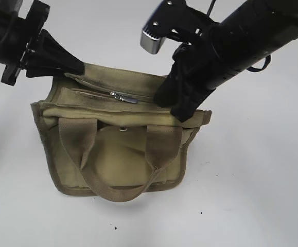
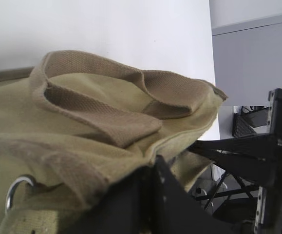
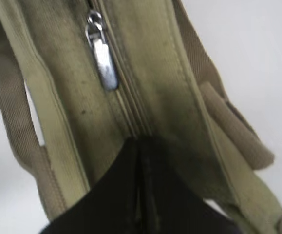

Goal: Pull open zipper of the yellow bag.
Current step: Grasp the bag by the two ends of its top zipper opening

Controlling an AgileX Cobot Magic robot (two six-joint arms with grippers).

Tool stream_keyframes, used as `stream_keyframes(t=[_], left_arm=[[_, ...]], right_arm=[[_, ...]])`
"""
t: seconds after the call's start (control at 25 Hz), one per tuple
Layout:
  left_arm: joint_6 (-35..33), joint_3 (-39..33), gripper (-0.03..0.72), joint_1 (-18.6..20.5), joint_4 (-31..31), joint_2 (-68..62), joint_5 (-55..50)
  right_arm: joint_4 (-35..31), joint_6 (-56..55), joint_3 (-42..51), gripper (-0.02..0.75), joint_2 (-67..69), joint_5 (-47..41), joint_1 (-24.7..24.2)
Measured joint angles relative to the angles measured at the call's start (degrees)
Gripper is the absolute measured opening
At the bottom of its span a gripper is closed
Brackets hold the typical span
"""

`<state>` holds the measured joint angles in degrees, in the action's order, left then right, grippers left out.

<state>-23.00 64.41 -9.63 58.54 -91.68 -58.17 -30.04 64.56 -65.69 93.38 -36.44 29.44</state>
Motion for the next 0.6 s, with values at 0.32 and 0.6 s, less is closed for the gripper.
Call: stream_keyframes(t=[0.32,0.6], left_arm=[[0.00,0.00,0.006,0.00,0.00,0.00,0.00],[0.00,0.00,0.006,0.00,0.00,0.00,0.00]], right_arm=[[3.03,-6.20,-0.05,0.002,-2.51,-1.38,-1.15],[-0.10,2.20,-0.15,0.127,-0.52,9.31,6.63]])
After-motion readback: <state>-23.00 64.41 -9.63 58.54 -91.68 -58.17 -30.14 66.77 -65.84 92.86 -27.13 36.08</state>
